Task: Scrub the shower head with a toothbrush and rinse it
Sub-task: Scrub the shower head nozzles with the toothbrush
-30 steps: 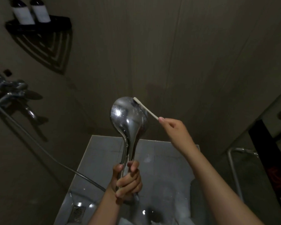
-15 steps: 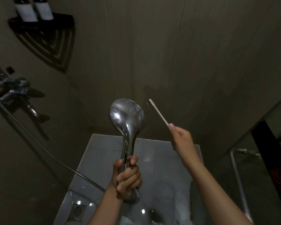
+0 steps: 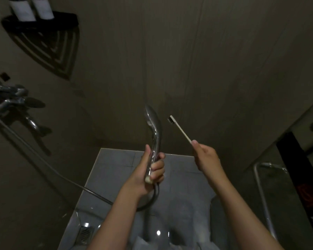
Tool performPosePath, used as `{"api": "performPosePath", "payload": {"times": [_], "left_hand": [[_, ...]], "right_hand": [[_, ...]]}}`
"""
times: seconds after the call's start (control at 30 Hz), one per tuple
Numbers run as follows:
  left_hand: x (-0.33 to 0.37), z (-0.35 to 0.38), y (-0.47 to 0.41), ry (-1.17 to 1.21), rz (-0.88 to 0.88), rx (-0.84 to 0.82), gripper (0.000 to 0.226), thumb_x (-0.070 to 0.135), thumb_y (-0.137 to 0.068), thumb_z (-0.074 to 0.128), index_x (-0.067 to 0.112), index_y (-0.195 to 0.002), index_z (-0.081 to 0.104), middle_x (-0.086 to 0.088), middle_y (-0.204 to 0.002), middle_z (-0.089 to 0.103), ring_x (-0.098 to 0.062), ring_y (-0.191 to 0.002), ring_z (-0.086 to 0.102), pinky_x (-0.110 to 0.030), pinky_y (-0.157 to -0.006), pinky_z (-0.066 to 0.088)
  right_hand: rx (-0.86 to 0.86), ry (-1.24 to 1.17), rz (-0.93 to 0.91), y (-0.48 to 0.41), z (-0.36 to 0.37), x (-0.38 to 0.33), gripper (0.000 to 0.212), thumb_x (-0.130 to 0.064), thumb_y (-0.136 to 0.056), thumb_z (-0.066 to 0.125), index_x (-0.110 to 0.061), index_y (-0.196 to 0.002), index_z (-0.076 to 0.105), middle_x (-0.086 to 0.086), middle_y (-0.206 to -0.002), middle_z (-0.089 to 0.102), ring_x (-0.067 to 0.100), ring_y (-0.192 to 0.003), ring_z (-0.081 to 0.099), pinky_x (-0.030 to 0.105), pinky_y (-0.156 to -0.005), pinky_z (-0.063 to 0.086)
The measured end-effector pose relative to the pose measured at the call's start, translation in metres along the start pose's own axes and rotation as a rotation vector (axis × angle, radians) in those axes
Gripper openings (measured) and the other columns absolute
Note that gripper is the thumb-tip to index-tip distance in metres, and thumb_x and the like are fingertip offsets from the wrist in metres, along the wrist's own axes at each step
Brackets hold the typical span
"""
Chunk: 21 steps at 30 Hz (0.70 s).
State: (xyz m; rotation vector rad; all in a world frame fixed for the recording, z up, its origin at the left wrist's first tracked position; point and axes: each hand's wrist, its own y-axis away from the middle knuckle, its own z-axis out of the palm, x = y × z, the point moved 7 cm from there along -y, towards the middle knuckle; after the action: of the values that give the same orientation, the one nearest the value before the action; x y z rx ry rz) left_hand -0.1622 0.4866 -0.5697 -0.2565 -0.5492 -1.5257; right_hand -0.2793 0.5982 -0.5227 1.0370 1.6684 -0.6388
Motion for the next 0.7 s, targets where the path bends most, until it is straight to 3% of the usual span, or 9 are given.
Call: {"api": "performPosePath", "payload": {"times": [0.13, 0.4, 0.57, 0.7], "left_hand": [[0.012, 0.004, -0.018, -0.062, -0.007, 0.254, 0.04, 0.054, -0.078, 0.05, 0.014, -0.079, 0.053, 0.006, -0.043, 0.048, -0.003, -0.031, 0.045, -0.014, -0.029, 0.034], [0.037, 0.003, -0.027, -0.026, 0.058, 0.503, 0.035, 0.034, -0.082, 0.064, 0.017, -0.052, 0.06, 0.0, -0.048, 0.059, -0.008, -0.035, 0.058, -0.013, -0.029, 0.04], [0.041, -0.013, -0.008, -0.188, 0.042, 0.658, 0.027, 0.029, -0.09, 0.055, 0.016, -0.066, 0.057, 0.002, -0.041, 0.054, -0.007, -0.028, 0.05, -0.009, -0.027, 0.031], [0.046, -0.013, 0.001, -0.399, 0.06, 0.688, 0.016, 0.012, -0.085, 0.061, 0.01, -0.069, 0.06, -0.001, -0.038, 0.053, -0.007, -0.03, 0.049, -0.014, -0.031, 0.039]], "right_hand": [[-0.1, 0.018, -0.042, 0.002, 0.005, -0.004, 0.037, -0.032, -0.097, 0.047, -0.017, -0.064, 0.039, -0.004, -0.055, 0.026, 0.006, -0.048, 0.025, 0.022, -0.047, 0.02], [-0.265, -0.045, -0.05, 0.004, 0.005, -0.006, 0.044, -0.038, -0.095, 0.048, -0.025, -0.053, 0.039, -0.011, -0.05, 0.026, 0.004, -0.046, 0.024, 0.017, -0.043, 0.019], [-0.481, 0.037, -0.1, 0.012, 0.009, -0.013, 0.041, -0.043, -0.091, 0.05, -0.021, -0.056, 0.047, -0.007, -0.049, 0.031, 0.004, -0.043, 0.027, 0.013, -0.041, 0.023], [-0.647, 0.037, -0.115, 0.024, 0.017, -0.018, 0.032, -0.038, -0.09, 0.052, -0.021, -0.063, 0.059, 0.006, -0.053, 0.034, 0.007, -0.042, 0.03, 0.015, -0.04, 0.024]]}}
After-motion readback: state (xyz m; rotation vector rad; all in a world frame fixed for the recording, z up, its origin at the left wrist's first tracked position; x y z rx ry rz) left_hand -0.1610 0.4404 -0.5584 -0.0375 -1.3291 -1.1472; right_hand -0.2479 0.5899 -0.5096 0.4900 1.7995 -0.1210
